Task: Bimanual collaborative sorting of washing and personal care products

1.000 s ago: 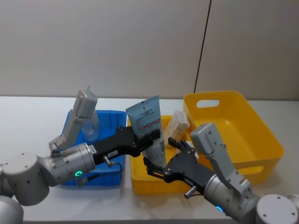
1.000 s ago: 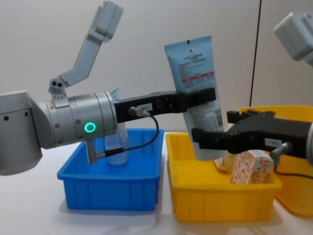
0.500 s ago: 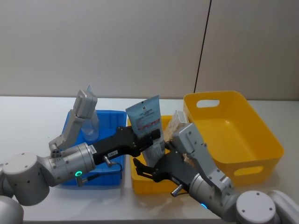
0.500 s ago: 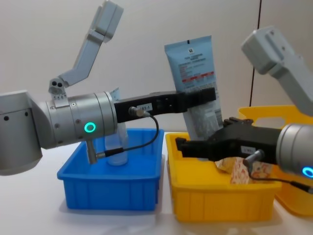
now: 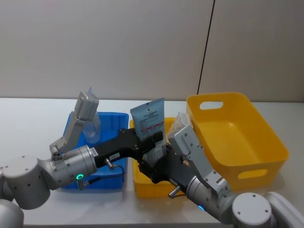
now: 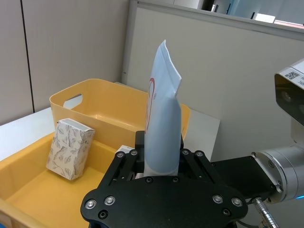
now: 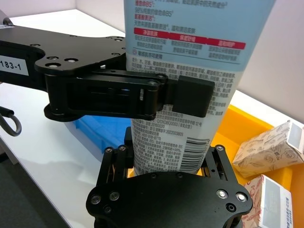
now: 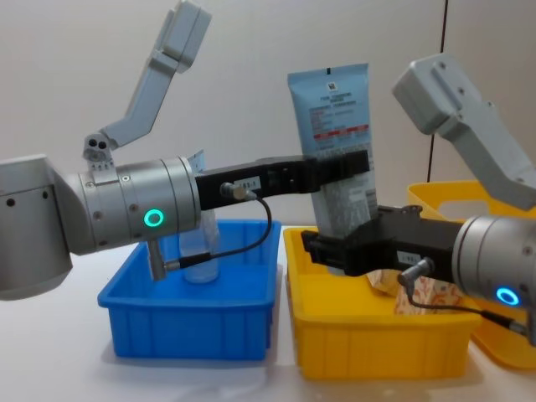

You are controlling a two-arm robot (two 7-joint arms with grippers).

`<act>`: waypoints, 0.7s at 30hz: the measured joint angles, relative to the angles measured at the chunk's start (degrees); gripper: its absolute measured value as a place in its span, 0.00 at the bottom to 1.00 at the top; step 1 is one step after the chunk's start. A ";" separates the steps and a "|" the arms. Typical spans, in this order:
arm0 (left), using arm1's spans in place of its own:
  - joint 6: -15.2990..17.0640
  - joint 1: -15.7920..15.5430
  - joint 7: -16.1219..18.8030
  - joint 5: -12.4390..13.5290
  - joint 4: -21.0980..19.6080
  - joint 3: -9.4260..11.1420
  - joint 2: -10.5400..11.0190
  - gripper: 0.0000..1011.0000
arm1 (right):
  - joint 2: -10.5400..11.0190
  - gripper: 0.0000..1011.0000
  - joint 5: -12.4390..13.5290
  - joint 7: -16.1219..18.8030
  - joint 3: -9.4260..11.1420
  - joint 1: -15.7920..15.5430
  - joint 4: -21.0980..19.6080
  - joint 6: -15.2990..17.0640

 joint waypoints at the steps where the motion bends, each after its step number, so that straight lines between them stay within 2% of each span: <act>1: 0.00 0.00 0.00 0.00 0.00 0.00 0.00 0.29 | -0.09 0.63 -0.11 -0.01 -0.06 0.08 0.12 -0.03; 11: 0.00 0.00 0.02 0.01 0.00 0.01 0.00 0.30 | -0.46 0.59 -0.42 -0.15 -0.28 0.38 0.63 -0.11; 15: 0.00 0.00 -0.01 -0.02 0.00 0.02 -0.03 0.40 | -0.55 0.58 -0.51 -0.14 -0.36 0.40 0.76 -0.10; 16: 0.00 0.00 -0.02 -0.02 0.00 0.02 -0.03 0.46 | -0.55 0.58 -0.52 -0.14 -0.35 0.41 0.78 -0.10; 19: 0.00 0.00 -0.02 -0.03 -0.01 0.01 -0.02 0.51 | -0.60 0.58 -0.58 -0.15 -0.37 0.45 0.84 -0.09; 21: 0.00 0.00 -0.02 -0.03 -0.01 0.01 -0.02 0.59 | -0.60 0.57 -0.59 -0.15 -0.37 0.45 0.85 -0.09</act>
